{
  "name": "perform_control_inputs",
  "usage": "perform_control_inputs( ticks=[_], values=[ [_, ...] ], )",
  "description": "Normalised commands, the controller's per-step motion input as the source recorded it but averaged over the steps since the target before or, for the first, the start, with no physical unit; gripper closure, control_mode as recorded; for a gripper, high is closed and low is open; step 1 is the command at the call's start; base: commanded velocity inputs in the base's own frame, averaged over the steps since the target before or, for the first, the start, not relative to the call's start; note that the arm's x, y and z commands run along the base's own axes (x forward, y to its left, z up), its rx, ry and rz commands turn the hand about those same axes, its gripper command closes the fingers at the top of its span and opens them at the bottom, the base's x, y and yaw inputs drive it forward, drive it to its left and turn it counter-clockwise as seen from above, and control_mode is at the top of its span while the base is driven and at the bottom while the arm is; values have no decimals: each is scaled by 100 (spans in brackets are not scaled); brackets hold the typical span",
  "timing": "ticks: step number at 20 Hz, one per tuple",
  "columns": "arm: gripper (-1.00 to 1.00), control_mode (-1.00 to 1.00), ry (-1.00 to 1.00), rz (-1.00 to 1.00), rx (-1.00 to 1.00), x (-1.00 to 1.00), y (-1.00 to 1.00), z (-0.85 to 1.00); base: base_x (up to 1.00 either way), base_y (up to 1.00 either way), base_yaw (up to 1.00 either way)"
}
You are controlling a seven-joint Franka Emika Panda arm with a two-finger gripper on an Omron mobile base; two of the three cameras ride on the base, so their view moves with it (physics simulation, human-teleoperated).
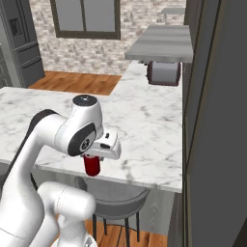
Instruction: Four empty soda cans are scattered around the kitchen. Gather all the cans and cluster them next to the stove for recycling.
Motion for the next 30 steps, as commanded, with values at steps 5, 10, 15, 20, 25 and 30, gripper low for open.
perform_control_inputs(
  ticks=[5,10,15,20,25,30],
  values=[
    [100,-100,0,1,0,-60,22,41,0,0,0],
    [100,-100,0,1,0,-53,23,33,0,0,0],
    [100,-100,0,0,0,-48,19,29,0,0,0],
    [100,100,0,0,0,0,0,0,-61,24,1],
    [100,100,0,0,0,0,0,0,-59,37,1],
    [100,100,0,0,0,0,0,0,-15,91,1]
  ],
)
